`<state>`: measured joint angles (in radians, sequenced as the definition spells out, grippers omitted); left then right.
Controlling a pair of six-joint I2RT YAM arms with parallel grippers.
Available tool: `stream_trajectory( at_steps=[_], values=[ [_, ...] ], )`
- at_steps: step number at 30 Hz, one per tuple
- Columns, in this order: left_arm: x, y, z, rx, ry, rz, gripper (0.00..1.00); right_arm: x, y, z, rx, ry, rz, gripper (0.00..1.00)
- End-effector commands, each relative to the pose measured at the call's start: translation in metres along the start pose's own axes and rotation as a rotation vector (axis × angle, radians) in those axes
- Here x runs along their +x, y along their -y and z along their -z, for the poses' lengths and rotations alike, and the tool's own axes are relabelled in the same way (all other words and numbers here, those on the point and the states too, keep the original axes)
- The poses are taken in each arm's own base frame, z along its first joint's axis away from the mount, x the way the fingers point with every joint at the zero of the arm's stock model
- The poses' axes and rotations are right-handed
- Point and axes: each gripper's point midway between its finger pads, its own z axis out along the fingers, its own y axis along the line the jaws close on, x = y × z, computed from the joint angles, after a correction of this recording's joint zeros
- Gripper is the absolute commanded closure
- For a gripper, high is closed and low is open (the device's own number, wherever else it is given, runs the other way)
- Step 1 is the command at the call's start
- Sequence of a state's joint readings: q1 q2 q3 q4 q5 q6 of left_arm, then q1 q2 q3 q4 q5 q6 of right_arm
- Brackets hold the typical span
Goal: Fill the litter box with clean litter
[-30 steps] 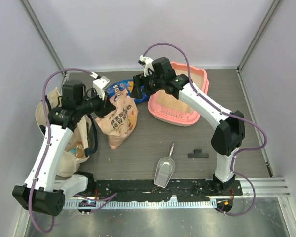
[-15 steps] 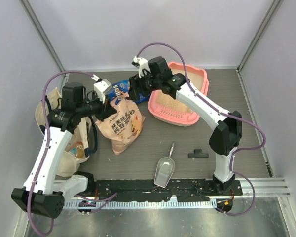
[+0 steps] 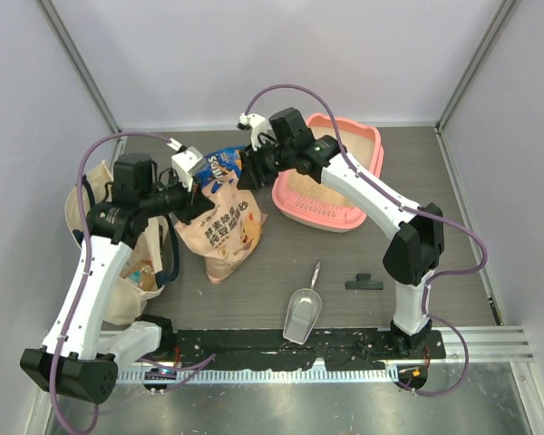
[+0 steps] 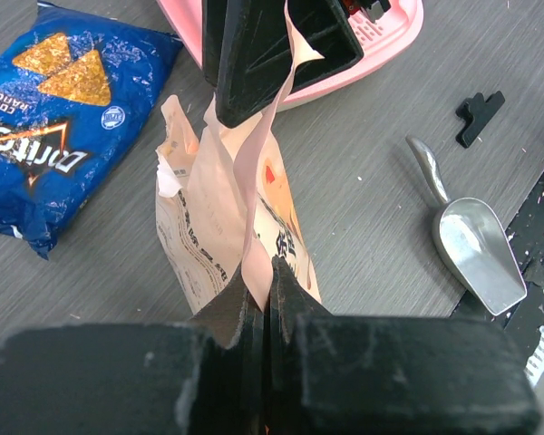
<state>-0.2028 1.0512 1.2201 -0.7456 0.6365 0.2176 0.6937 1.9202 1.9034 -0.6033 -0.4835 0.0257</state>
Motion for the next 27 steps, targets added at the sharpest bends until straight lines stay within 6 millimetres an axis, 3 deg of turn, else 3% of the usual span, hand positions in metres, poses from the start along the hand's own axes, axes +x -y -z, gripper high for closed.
stream_trajectory(
  at_steps=[1, 13, 18, 24, 25, 27],
  values=[
    [-0.059, 0.008, 0.019, -0.003, 0.213, -0.171, 1.0, -0.006, -0.005, 0.0, -0.006, 0.018, 0.037, 0.57],
    [-0.056, 0.009, 0.017, -0.004, 0.212, -0.162, 1.0, -0.003, -0.006, -0.006, -0.001, 0.006, 0.085, 0.7],
    [-0.056, 0.009, 0.019, -0.009, 0.215, -0.164, 1.0, -0.008, 0.007, -0.001, 0.097, 0.026, 0.089, 0.95],
    [-0.054, 0.006, 0.019, -0.027, 0.211, -0.166, 1.0, -0.019, 0.053, 0.035, 0.446, 0.098, 0.009, 0.98],
    [-0.054, 0.005, 0.019, -0.034, 0.211, -0.168, 1.0, -0.025, 0.064, 0.051, 0.545, 0.128, -0.004, 0.98],
    [-0.054, 0.004, 0.019, -0.041, 0.212, -0.171, 1.0, -0.021, 0.069, 0.061, 0.602, 0.138, -0.043, 0.98]
  ],
)
